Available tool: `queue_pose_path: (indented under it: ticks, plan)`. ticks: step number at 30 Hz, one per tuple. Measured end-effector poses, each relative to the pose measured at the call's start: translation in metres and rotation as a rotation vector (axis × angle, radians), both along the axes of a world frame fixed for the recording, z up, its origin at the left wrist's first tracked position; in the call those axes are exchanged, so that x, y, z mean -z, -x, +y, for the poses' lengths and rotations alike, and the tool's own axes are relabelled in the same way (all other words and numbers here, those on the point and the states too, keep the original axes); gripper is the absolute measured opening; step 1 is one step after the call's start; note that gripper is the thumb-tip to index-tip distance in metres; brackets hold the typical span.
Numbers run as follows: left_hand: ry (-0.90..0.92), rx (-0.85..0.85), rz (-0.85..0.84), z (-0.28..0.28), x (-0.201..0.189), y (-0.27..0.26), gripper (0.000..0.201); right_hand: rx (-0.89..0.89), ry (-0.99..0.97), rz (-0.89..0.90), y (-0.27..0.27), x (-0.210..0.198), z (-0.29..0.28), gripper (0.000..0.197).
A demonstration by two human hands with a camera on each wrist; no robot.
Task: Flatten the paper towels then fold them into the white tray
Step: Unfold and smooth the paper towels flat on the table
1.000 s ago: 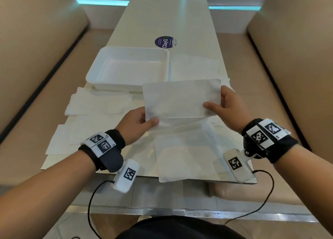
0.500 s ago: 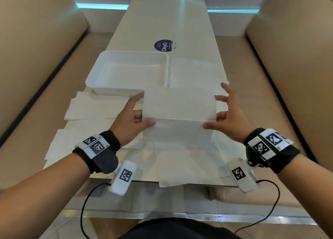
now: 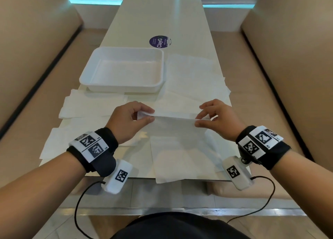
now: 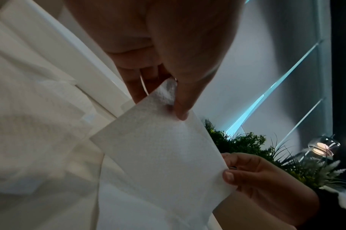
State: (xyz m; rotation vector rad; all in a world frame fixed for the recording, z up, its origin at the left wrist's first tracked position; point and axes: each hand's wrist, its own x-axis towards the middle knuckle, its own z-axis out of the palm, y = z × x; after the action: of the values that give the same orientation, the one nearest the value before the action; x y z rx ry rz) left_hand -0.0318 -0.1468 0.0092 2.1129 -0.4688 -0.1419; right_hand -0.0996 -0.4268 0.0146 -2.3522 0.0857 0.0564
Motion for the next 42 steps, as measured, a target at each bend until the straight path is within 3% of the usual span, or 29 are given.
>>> queue_pose_path:
  ticks: [6,11,18,20,22,25,29,34,42]
  plan:
    - [-0.093,0.032,-0.069,0.003,-0.003,0.003,0.005,0.015,-0.043,0.028,0.011,-0.005,-0.004,0.008]
    - [0.215,0.003,0.302,0.002,-0.007,0.006,0.006,0.033,-0.181,0.098,0.012,-0.003,-0.012,0.013]
    - [-0.017,-0.073,0.508,-0.010,0.041,0.009,0.018,0.068,0.079,0.244,0.005,0.013,-0.014,0.032]
    - [-0.167,-0.054,0.456,-0.014,0.052,0.012,0.022,0.047,0.259,0.299,0.006,0.017,-0.008,0.048]
    - [-0.261,-0.044,0.386,-0.019,0.055,0.015,0.021,-0.035,0.431,0.243,0.009,0.016,0.011,0.057]
    - [-0.310,-0.049,0.334,-0.023,0.054,0.017,0.020,-0.288,0.523,0.149,0.015,0.015,0.057,0.058]
    - [-0.354,-0.051,0.282,-0.022,0.055,0.017,0.018,-0.506,0.579,0.309,0.029,0.039,0.105,0.070]
    - [-0.427,-0.017,0.205,-0.024,0.057,0.016,0.014,-0.490,0.556,0.364,0.042,0.066,0.093,0.081]
    - [-0.371,-0.003,0.243,-0.020,0.059,0.017,0.019,-0.307,0.575,0.453,0.065,0.056,0.031,0.081]
